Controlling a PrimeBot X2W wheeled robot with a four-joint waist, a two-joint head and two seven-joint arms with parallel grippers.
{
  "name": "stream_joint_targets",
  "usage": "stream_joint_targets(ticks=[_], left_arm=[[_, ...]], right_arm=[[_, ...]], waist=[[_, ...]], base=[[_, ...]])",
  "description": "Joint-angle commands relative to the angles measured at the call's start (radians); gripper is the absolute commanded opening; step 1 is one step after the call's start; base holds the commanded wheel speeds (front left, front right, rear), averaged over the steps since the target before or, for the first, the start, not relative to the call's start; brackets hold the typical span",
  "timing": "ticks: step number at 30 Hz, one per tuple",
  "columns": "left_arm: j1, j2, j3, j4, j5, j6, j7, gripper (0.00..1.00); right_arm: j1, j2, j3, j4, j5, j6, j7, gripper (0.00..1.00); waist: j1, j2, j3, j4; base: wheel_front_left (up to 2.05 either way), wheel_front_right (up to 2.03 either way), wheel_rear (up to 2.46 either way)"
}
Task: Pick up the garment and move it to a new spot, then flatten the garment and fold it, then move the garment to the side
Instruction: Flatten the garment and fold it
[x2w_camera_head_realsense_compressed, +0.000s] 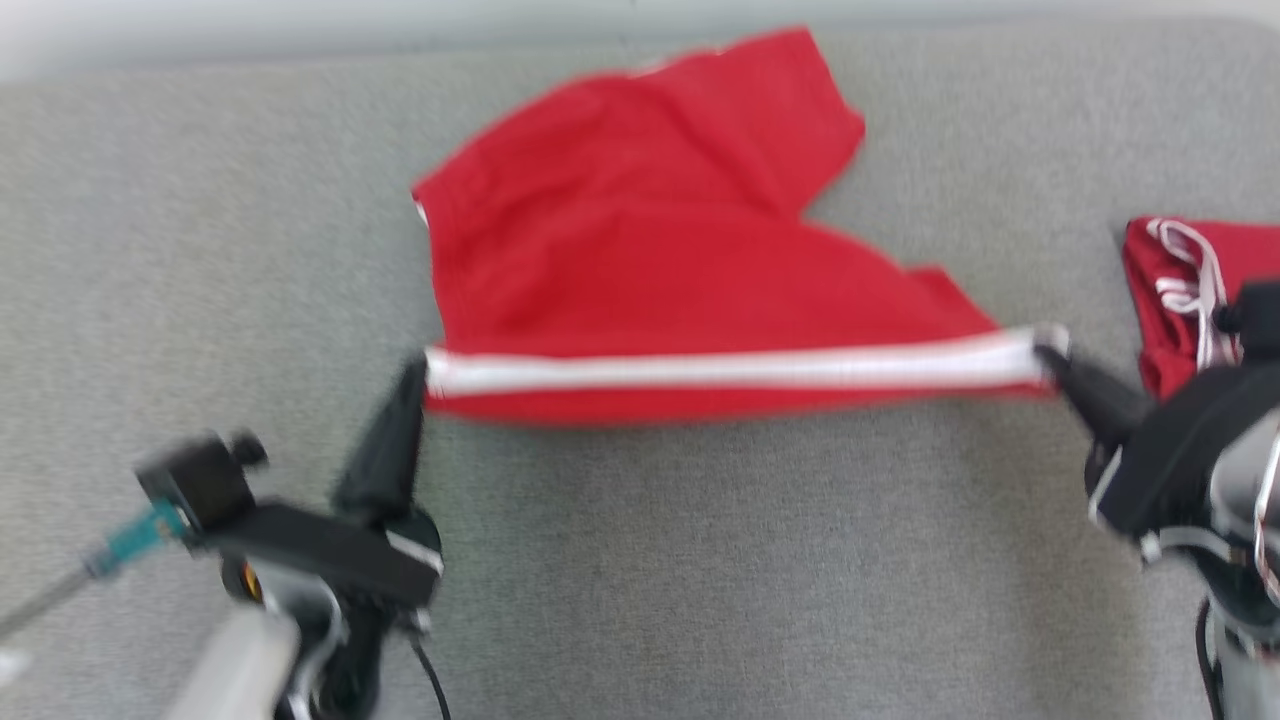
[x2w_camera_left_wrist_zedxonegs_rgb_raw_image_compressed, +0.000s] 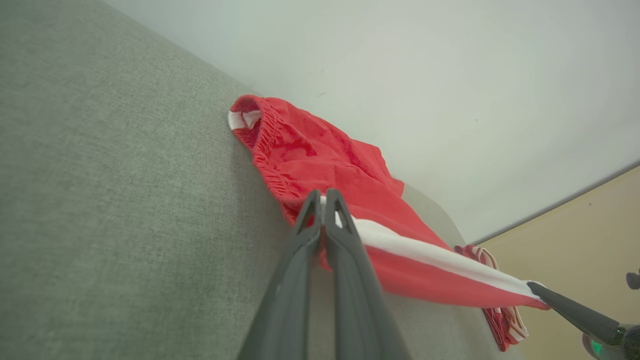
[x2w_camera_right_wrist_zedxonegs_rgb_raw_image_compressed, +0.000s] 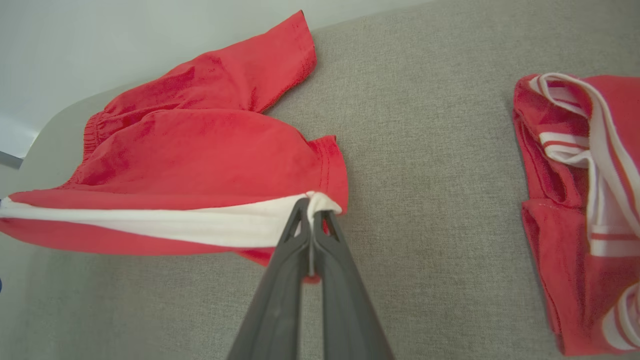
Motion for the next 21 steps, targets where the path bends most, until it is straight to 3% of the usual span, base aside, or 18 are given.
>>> stream_joint_targets(ticks=[1, 10, 21], left_arm=[[0.049, -0.005, -0.008, 0.014, 0.008, 0.000, -0.018, 0.00], [0.204, 0.011, -0.036, 0.001, 0.008, 0.055, -0.010, 0.00], [0.410, 0.096, -0.067, -0.160, -0.008, 0.163, 0.093, 0.00]], right_arm=[[0.066, 0.011, -0.020, -0.039, -0.007, -0.003, 0.060, 0.00], [0.271, 0.060, -0.099, -0.236, -0.021, -0.003, 0.301, 0.00], [0.476, 0.140, -0.209, -0.406, -0.022, -0.003, 0.510, 0.00]], waist=[[0.0004, 0.0003, -0.082, 0.033], [0.0004, 0.0003, -0.146, 0.036], [0.0004, 0.0003, -0.176, 0.062]], base=[[0.00, 0.00, 0.00], [0.00, 0.00, 0.00], [0.00, 0.00, 0.00]])
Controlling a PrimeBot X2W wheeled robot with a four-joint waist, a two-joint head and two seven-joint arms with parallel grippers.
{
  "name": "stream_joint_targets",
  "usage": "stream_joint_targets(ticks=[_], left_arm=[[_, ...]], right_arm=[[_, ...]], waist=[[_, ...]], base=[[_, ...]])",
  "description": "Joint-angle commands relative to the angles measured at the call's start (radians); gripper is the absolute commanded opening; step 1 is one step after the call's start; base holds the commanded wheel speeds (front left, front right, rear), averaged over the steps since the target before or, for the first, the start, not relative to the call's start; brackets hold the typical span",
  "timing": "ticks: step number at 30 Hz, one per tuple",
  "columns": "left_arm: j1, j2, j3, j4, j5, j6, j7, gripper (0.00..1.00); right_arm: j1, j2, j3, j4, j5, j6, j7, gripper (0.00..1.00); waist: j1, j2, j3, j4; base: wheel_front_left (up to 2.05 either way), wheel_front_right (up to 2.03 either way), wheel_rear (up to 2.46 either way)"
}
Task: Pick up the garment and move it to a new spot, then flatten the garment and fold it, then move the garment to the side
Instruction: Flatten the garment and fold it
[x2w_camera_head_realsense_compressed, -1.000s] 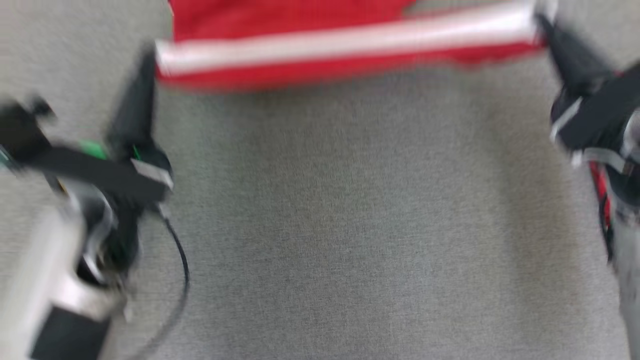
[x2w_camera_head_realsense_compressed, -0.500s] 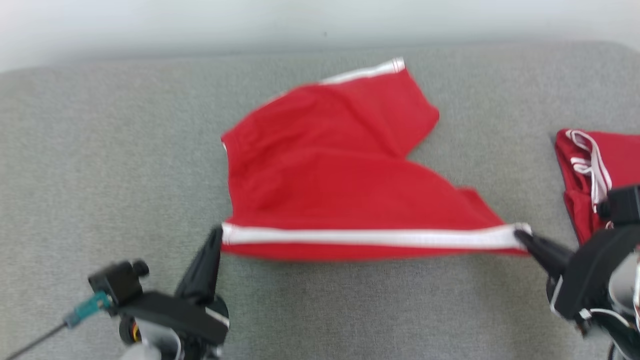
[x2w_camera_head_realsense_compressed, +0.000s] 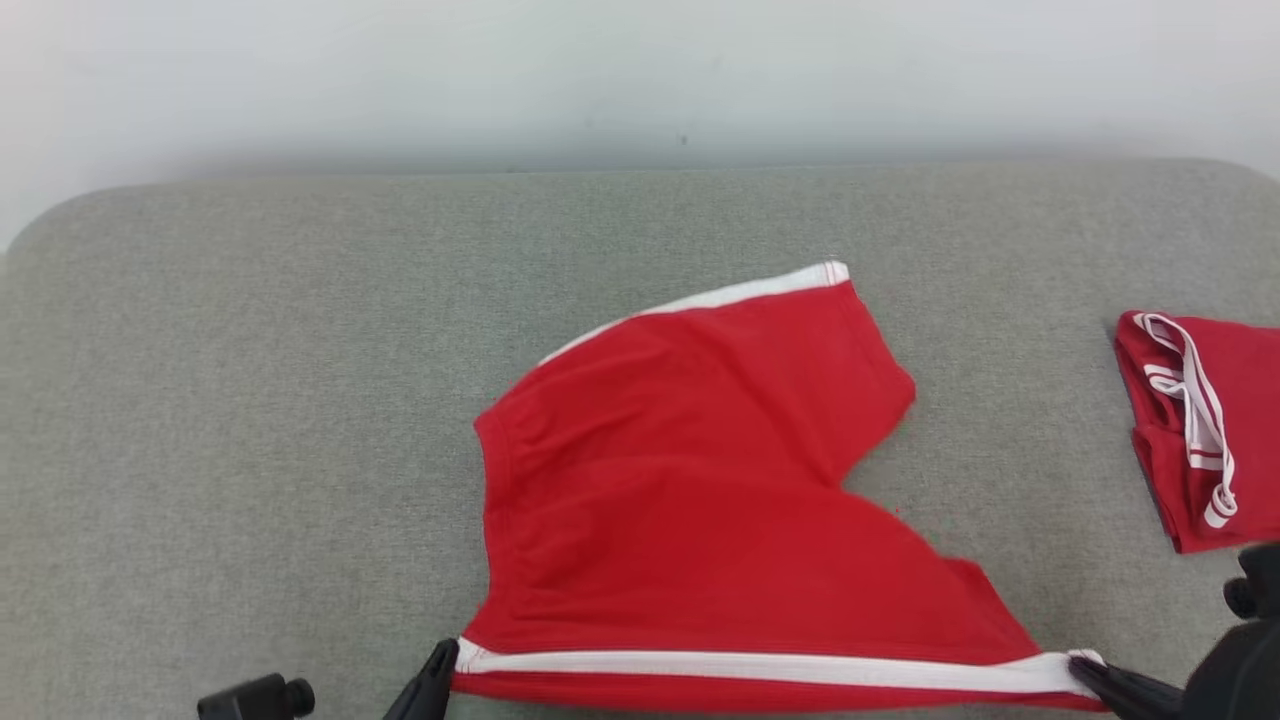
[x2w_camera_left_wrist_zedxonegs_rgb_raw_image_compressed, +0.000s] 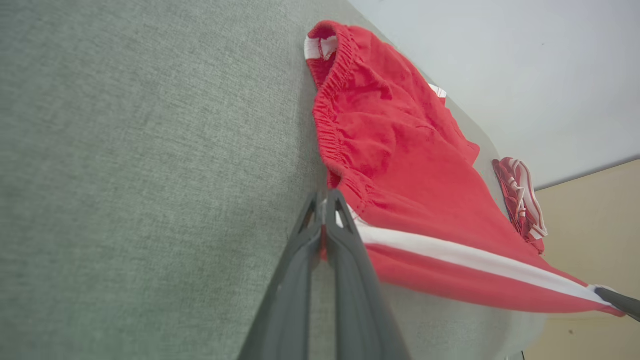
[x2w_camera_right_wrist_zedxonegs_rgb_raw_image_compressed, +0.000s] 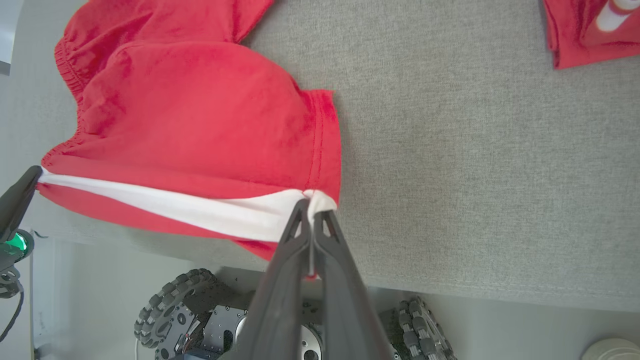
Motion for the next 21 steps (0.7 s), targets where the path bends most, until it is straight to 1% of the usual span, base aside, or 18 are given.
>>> stream_joint_targets(ticks=[1, 4, 6, 8, 12, 16, 18, 21], left_arm=[[0.020, 0.015, 0.006, -0.015, -0.002, 0.012, 0.002, 0.00], [0.042, 0.025, 0.004, -0.053, -0.007, 0.029, 0.014, 0.00], [0.039, 0.016, 0.014, -0.073, -0.014, 0.037, 0.003, 0.00], [0.022, 0.006, 0.024, -0.085, -0.016, 0.040, -0.006, 0.00], [-0.034, -0.019, 0.030, -0.094, -0.032, 0.023, 0.003, 0.00], [-0.124, -0.043, 0.045, -0.067, -0.041, 0.010, 0.000, 0.00], [-0.177, -0.055, 0.053, -0.046, -0.040, 0.007, 0.001, 0.00], [-0.263, -0.081, 0.056, -0.003, -0.036, 0.012, 0.007, 0.00]], right_arm=[[0.014, 0.002, -0.017, -0.018, -0.001, -0.003, 0.008, 0.00], [0.012, -0.002, -0.028, -0.053, -0.012, -0.003, 0.004, 0.00], [-0.030, -0.028, -0.026, -0.061, -0.035, -0.003, -0.042, 0.00], [-0.083, -0.061, 0.000, -0.034, -0.054, -0.003, -0.101, 0.00], [-0.225, -0.149, 0.089, 0.075, -0.059, -0.003, -0.208, 0.00], [-0.380, -0.233, 0.198, 0.221, -0.068, -0.003, -0.291, 0.00], [-0.465, -0.262, 0.243, 0.295, -0.063, -0.003, -0.327, 0.00], [-0.583, -0.288, 0.308, 0.405, -0.063, -0.003, -0.367, 0.00]], waist=[[0.0001, 0.0001, -0.003, 0.008], [0.0001, 0.0001, -0.001, 0.013], [0.0001, 0.0001, 0.004, 0.013], [0.0001, 0.0001, 0.013, 0.010], [0.0001, 0.0001, 0.040, 0.007], [0.0001, 0.0001, 0.080, 0.012], [0.0001, 0.0001, 0.107, 0.019], [0.0001, 0.0001, 0.149, 0.036]], base=[[0.00, 0.00, 0.00], [0.00, 0.00, 0.00], [0.00, 0.00, 0.00], [0.00, 0.00, 0.00], [0.00, 0.00, 0.00], [0.00, 0.00, 0.00], [0.00, 0.00, 0.00], [0.00, 0.00, 0.00]])
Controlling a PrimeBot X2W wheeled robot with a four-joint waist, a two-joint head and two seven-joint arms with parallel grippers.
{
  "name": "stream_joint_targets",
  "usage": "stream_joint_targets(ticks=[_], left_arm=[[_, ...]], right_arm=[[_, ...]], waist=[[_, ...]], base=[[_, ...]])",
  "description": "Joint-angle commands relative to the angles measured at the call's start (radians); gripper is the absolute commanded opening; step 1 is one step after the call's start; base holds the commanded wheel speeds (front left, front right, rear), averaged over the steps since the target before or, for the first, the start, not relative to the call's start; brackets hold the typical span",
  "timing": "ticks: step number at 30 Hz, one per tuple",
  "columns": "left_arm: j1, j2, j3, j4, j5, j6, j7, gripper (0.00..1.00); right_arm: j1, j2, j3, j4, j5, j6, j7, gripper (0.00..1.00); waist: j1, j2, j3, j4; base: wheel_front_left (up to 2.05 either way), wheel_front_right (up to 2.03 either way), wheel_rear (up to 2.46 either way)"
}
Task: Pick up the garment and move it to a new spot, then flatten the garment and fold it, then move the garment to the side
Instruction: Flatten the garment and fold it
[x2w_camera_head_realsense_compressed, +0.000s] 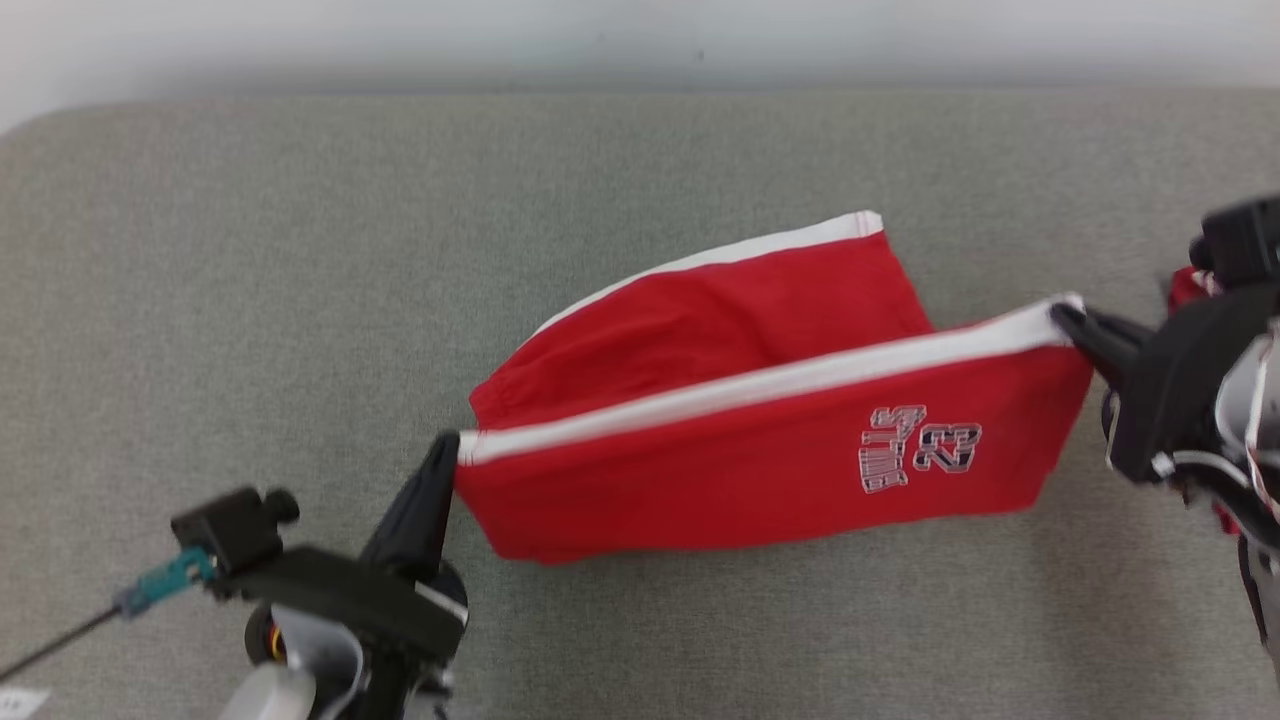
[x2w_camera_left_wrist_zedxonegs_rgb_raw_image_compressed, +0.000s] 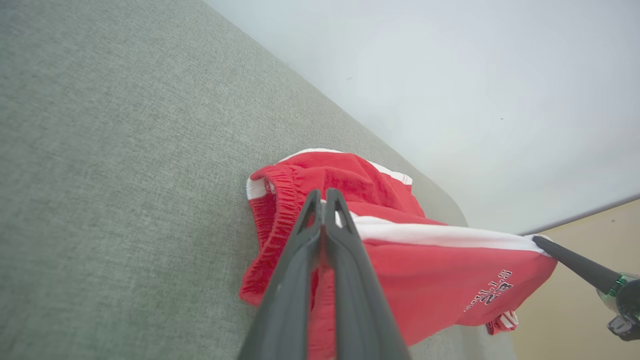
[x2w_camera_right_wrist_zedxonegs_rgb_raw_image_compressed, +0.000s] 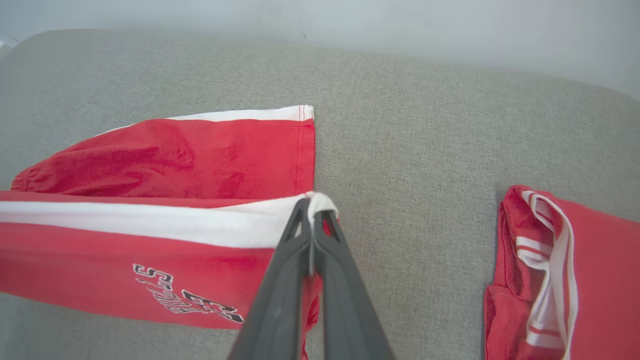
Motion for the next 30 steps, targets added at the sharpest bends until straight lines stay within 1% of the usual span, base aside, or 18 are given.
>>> stream_joint_targets(ticks=[1, 5, 6, 8, 10, 14, 16, 18, 21, 22, 23, 24, 27, 30], left_arm=[[-0.047, -0.013, 0.008, 0.021, 0.003, 0.001, -0.003, 0.00], [-0.154, -0.056, 0.017, 0.087, 0.013, 0.003, -0.022, 0.00], [-0.154, -0.056, 0.017, 0.087, 0.013, 0.003, -0.022, 0.00], [-0.202, -0.071, 0.017, 0.123, 0.023, 0.004, -0.033, 0.00], [-0.241, -0.086, 0.017, 0.157, 0.029, 0.009, -0.033, 0.00], [-0.314, -0.115, 0.021, 0.214, 0.035, 0.002, -0.053, 0.00], [-0.343, -0.129, 0.020, 0.246, 0.041, 0.007, -0.063, 0.00], [-0.374, -0.130, 0.006, 0.277, 0.062, 0.014, -0.065, 0.00], [-0.410, -0.152, 0.006, 0.311, 0.057, 0.005, -0.073, 0.00], [-0.419, -0.155, 0.007, 0.319, 0.060, -0.001, -0.081, 0.00], [-0.426, -0.158, 0.006, 0.328, 0.064, -0.008, -0.086, 0.56], [-0.430, -0.159, 0.002, 0.339, 0.066, -0.013, -0.088, 1.00], [-0.432, -0.161, -0.003, 0.360, 0.074, -0.037, -0.109, 1.00], [-0.408, -0.153, 0.007, 0.372, 0.088, -0.062, -0.162, 1.00]], right_arm=[[-0.053, -0.016, 0.022, 0.042, 0.006, -0.003, -0.020, 0.00], [-0.194, -0.041, 0.082, 0.163, 0.004, -0.003, -0.090, 0.00], [-0.194, -0.041, 0.082, 0.163, 0.004, -0.003, -0.090, 0.00], [-0.253, -0.047, 0.112, 0.218, -0.002, -0.003, -0.126, 0.00], [-0.307, -0.044, 0.140, 0.268, -0.009, -0.003, -0.159, 0.00], [-0.398, -0.037, 0.184, 0.367, -0.027, -0.003, -0.228, 0.00], [-0.431, -0.036, 0.199, 0.421, -0.037, -0.003, -0.259, 0.00], [-0.461, -0.030, 0.211, 0.468, -0.044, -0.003, -0.288, 0.00], [-0.500, -0.014, 0.212, 0.535, -0.051, -0.003, -0.342, 0.00], [-0.508, -0.008, 0.214, 0.556, -0.057, -0.003, -0.359, 0.21], [-0.513, 0.001, 0.216, 0.578, -0.056, -0.003, -0.369, 1.00], [-0.521, 0.011, 0.216, 0.594, -0.050, -0.003, -0.386, 1.00], [-0.541, 0.022, 0.233, 0.624, -0.032, -0.003, -0.420, 1.00], [-0.542, 0.025, 0.245, 0.644, -0.003, -0.003, -0.436, 1.00]], waist=[[-0.0001, -0.0001, 0.058, 0.026], [-0.0001, -0.0001, 0.112, 0.052], [-0.0001, -0.0001, 0.112, 0.052], [-0.0001, -0.0001, 0.135, 0.062], [-0.0001, -0.0001, 0.156, 0.069], [-0.0001, -0.0001, 0.195, 0.083], [-0.0001, -0.0001, 0.210, 0.091], [-0.0001, -0.0001, 0.220, 0.099], [-0.0001, -0.0001, 0.229, 0.108], [-0.0001, -0.0001, 0.229, 0.110], [-0.0001, -0.0001, 0.229, 0.111], [-0.0001, -0.0001, 0.226, 0.111], [-0.0001, -0.0001, 0.207, 0.110], [-0.0001, -0.0001, 0.176, 0.104]], base=[[0.00, 0.00, 0.00], [0.00, 0.00, 0.00], [0.00, 0.00, 0.00], [0.00, 0.00, 0.00], [0.00, 0.00, 0.00], [0.00, 0.00, 0.00], [0.00, 0.00, 0.00], [0.00, 0.00, 0.00], [0.00, 0.00, 0.00], [0.00, 0.00, 0.00], [0.00, 0.00, 0.00], [0.00, 0.00, 0.00], [0.00, 0.00, 0.00], [0.00, 0.00, 0.00]])
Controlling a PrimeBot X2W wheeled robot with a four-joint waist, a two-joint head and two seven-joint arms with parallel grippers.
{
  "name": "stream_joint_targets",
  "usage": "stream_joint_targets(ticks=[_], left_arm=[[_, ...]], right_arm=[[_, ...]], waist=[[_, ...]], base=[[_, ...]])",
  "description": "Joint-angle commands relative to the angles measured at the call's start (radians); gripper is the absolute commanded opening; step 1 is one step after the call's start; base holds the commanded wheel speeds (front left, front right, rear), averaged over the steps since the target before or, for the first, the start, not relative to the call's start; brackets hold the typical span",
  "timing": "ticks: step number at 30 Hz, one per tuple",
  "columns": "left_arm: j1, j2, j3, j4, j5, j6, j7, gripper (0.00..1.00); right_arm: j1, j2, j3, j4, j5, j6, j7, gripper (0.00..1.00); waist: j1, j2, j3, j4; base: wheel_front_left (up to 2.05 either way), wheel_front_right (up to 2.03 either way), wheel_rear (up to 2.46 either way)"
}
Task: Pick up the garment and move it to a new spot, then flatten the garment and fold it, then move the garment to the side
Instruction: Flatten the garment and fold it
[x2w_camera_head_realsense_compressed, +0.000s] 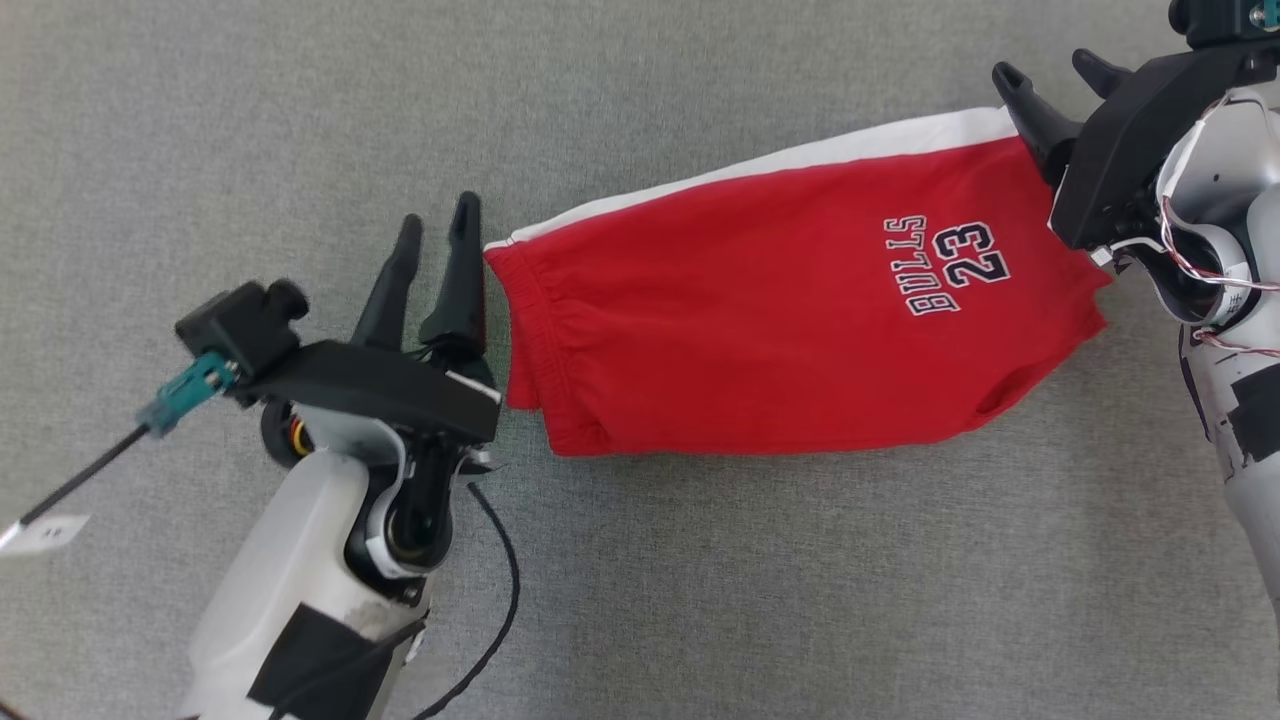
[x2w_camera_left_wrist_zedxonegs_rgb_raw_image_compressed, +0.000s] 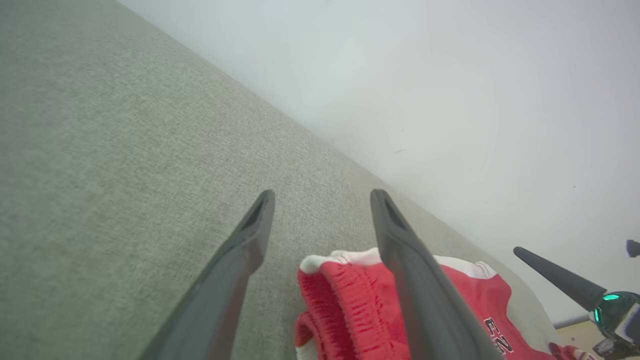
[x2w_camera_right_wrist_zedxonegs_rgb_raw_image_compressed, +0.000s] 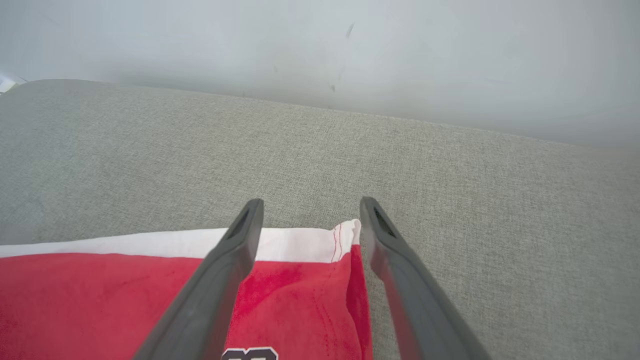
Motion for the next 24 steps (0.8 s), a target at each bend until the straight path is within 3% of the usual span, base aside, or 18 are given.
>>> stream_joint_targets(ticks=[1, 5, 8, 11, 15, 19, 24], left_arm=[[0.030, 0.010, 0.011, 0.006, 0.019, -0.013, -0.033, 1.00], [0.088, 0.031, 0.040, 0.001, 0.068, -0.030, -0.086, 1.00], [0.150, 0.043, 0.120, -0.055, 0.176, -0.021, -0.099, 1.00], [0.308, -0.024, 0.256, -0.191, 0.377, -0.041, -0.098, 1.00], [0.439, -0.076, 0.347, -0.290, 0.533, -0.085, -0.099, 1.00], [0.536, -0.096, 0.388, -0.316, 0.611, -0.110, -0.099, 1.00], [0.596, -0.096, 0.390, -0.321, 0.627, -0.115, -0.099, 1.00]], right_arm=[[-0.003, -0.007, 0.004, 0.006, 0.020, -0.003, -0.007, 1.00], [0.031, -0.024, 0.006, 0.005, 0.061, -0.003, 0.002, 1.00], [0.072, -0.046, -0.011, 0.009, 0.084, -0.003, 0.023, 1.00], [0.138, -0.054, -0.040, 0.022, 0.103, -0.002, 0.046, 1.00], [0.201, -0.044, -0.074, 0.045, 0.088, -0.002, 0.041, 1.00], [0.236, -0.028, -0.112, 0.077, 0.070, -0.002, 0.026, 1.00], [0.241, -0.010, -0.144, 0.109, 0.042, -0.002, 0.008, 1.00]], waist=[[-0.0001, -0.0002, -0.039, -0.010], [-0.0001, -0.0002, -0.091, -0.018], [-0.0001, -0.0002, -0.125, -0.016], [-0.0001, -0.0002, -0.153, -0.010], [-0.0001, -0.0002, -0.168, 0.006], [-0.0001, -0.0002, -0.166, 0.022], [-0.0001, -0.0002, -0.158, 0.040]], base=[[0.00, 0.00, 0.00], [0.00, 0.00, 0.00], [0.00, 0.00, 0.00], [0.00, 0.00, 0.00], [0.00, 0.00, 0.00], [0.00, 0.00, 0.00], [0.00, 0.00, 0.00]])
